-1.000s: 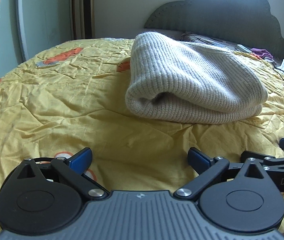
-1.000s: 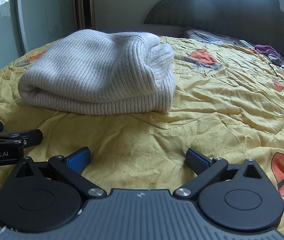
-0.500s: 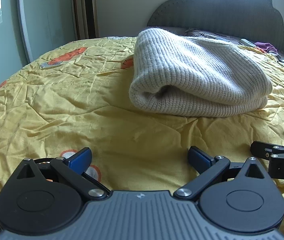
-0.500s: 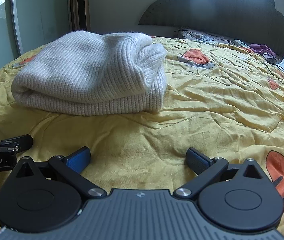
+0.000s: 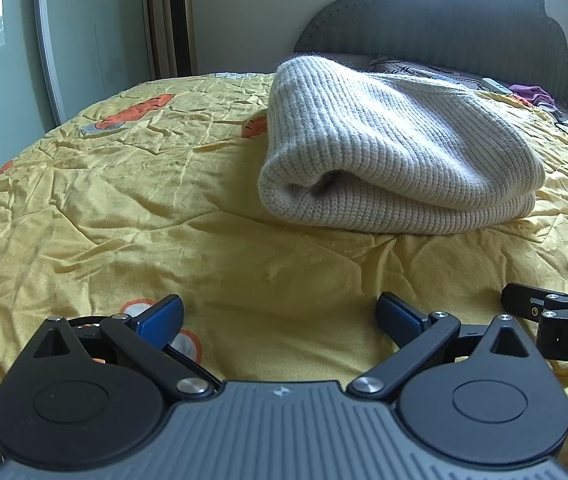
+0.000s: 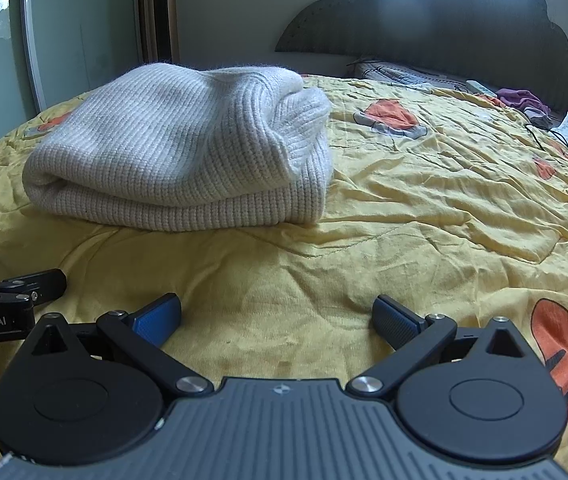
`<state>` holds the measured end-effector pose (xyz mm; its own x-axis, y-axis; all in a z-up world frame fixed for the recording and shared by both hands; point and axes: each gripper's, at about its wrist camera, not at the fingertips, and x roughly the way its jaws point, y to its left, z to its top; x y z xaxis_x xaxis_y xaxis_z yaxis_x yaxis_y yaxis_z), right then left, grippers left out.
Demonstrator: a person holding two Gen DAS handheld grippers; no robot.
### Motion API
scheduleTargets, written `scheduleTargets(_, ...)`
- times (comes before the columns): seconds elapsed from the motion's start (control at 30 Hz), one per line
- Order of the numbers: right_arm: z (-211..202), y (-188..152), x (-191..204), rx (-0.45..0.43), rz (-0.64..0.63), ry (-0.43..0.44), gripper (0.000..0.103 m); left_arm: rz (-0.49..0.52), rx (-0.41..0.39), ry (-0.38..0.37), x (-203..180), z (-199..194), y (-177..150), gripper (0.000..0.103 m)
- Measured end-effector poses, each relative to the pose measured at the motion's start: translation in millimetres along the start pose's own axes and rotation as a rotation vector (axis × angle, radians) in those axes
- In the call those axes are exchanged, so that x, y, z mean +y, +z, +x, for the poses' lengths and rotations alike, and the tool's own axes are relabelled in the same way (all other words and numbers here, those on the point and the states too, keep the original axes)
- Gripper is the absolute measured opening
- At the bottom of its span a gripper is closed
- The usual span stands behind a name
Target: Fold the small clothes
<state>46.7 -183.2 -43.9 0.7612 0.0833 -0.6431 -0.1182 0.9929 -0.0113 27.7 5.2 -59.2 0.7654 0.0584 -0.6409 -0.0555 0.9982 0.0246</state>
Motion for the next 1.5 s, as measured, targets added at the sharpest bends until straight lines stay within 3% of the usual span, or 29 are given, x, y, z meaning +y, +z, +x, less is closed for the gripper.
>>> scheduleTargets(0.57,0.2,0.1,0.1,0.004,0.000,0.000,0.103,0.000,0.000,-0.001,0.2,0.1,0.3,0.103)
scheduleTargets(1.1,9.7,16.1,0.6,0.092,0.023,-0.009,0.103,0.001,0.001,-0.001,0.4,-0.1,-0.2,0.103)
scheduleTargets(1.5,10.9,15.0,-0.1,0.076,0.026,-0.005,0.103,0.001,0.001,-0.001,0.8,0.1,-0.5,0.103)
